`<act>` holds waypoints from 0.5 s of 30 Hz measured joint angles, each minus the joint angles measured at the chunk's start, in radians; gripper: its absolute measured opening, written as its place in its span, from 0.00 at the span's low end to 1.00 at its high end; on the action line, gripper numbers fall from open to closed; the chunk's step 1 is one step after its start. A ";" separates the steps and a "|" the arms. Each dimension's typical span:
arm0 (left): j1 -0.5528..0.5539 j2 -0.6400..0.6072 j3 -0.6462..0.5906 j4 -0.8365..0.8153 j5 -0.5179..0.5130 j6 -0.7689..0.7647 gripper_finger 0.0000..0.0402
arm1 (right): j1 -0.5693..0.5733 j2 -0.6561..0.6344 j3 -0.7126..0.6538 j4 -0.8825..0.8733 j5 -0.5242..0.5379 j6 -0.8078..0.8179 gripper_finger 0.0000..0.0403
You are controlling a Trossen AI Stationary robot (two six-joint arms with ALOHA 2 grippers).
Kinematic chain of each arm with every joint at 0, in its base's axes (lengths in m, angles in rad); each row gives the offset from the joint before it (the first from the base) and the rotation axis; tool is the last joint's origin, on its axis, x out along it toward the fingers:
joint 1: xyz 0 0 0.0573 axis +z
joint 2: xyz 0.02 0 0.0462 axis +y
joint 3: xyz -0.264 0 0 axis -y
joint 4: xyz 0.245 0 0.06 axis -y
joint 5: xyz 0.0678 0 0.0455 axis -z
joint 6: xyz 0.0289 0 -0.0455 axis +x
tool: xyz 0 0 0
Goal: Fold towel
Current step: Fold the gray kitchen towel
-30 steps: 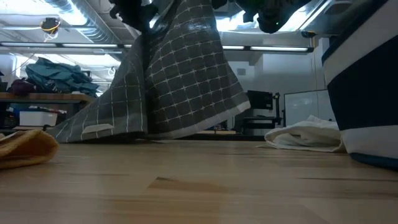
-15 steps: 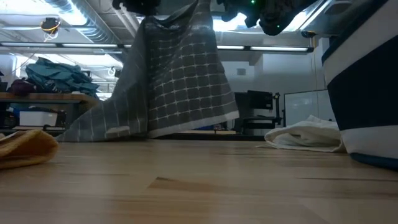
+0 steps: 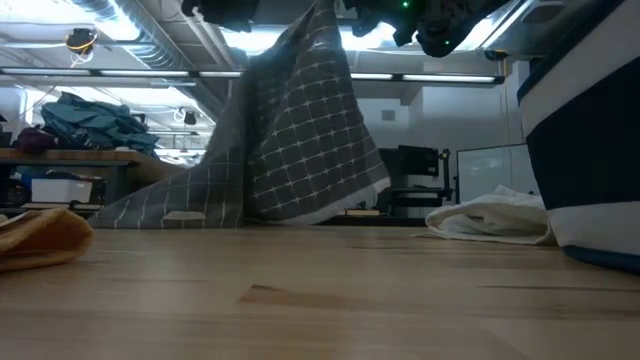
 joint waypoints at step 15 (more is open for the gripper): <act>-0.114 0.010 0.000 -0.252 0.285 -0.375 0.32 | 0.000 0.000 0.000 0.001 0.064 -0.142 0.00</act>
